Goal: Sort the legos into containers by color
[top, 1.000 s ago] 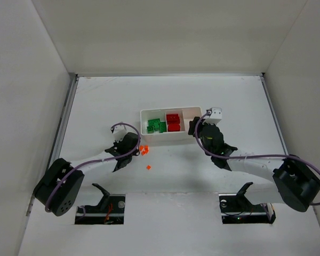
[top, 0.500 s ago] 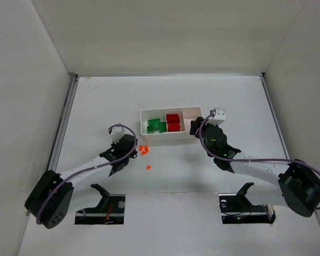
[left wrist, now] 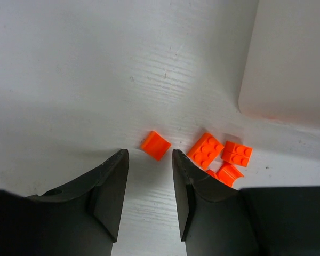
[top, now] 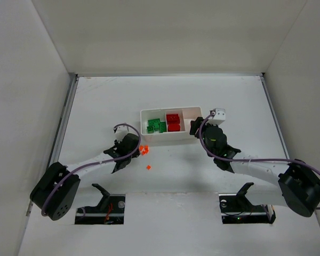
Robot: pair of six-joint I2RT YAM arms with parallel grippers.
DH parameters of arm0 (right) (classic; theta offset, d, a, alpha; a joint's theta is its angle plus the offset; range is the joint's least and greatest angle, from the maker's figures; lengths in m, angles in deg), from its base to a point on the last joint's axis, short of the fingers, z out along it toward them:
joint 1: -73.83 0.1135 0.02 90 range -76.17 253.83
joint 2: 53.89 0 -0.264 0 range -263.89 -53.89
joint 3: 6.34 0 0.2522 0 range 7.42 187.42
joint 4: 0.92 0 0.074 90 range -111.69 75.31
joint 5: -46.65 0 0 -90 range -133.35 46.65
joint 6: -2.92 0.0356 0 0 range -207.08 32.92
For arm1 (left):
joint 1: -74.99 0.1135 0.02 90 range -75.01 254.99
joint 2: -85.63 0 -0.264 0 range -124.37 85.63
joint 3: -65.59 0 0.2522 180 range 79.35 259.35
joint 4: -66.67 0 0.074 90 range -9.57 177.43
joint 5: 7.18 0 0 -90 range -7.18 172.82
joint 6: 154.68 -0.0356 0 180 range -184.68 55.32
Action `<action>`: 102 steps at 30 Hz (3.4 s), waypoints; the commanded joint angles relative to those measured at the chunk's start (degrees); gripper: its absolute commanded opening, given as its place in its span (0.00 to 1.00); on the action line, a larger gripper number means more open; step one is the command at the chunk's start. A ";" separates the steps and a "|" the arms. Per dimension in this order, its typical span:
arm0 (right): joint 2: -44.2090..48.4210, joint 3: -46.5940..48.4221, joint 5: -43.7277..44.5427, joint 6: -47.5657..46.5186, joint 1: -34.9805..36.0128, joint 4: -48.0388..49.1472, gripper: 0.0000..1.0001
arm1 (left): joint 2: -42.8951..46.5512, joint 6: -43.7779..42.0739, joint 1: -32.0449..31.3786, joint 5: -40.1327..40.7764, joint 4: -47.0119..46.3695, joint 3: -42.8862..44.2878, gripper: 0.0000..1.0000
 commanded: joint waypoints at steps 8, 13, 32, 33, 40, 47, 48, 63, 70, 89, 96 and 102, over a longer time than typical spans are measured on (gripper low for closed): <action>0.39 0.03 0.02 0.30 0.46 2.17 0.63 | -5.60 -5.26 0.34 0.30 2.72 4.57 0.35; 0.83 -0.06 0.02 0.30 0.46 2.17 0.63 | -6.31 -7.10 0.43 1.18 3.25 5.01 0.29; 2.06 -0.59 0.02 0.48 0.46 2.17 0.63 | 6.60 -4.65 -2.38 4.34 10.36 5.97 0.13; 2.15 -0.67 0.11 0.48 0.37 2.17 0.63 | 7.83 -4.38 -2.73 4.34 11.32 6.50 0.13; 6.62 -2.95 3.53 1.88 0.19 2.87 0.55 | 9.17 -3.41 -8.52 1.62 12.22 16.33 0.13; 15.41 -7.09 6.44 8.82 -5.86 -0.54 0.41 | -6.28 -4.73 -14.68 -2.68 0.63 30.83 0.13; 16.20 -7.44 6.09 10.22 -7.00 -1.60 0.41 | -9.27 -5.08 -15.21 -3.21 -0.87 33.03 0.13; 20.16 -8.85 2.66 14.01 -10.27 -3.37 0.42 | -39.53 -7.72 -16.71 -6.91 -3.52 61.17 0.34; 19.73 -8.59 2.57 13.84 -10.27 -3.37 0.42 | -30.85 -11.23 -17.06 -4.54 -4.48 53.99 0.48; 12.61 -6.13 0.20 11.47 -6.31 -1.26 0.38 | 12.33 -3.85 -14.52 8.30 8.26 4.57 0.37; 11.12 -5.60 0.02 10.32 -4.82 -0.38 0.39 | 2.84 -6.66 -10.12 5.14 0.62 4.13 0.35; 9.62 -4.63 -1.47 9.88 -3.76 -0.29 0.40 | -2.78 -9.38 -7.75 2.41 -5.80 3.34 0.35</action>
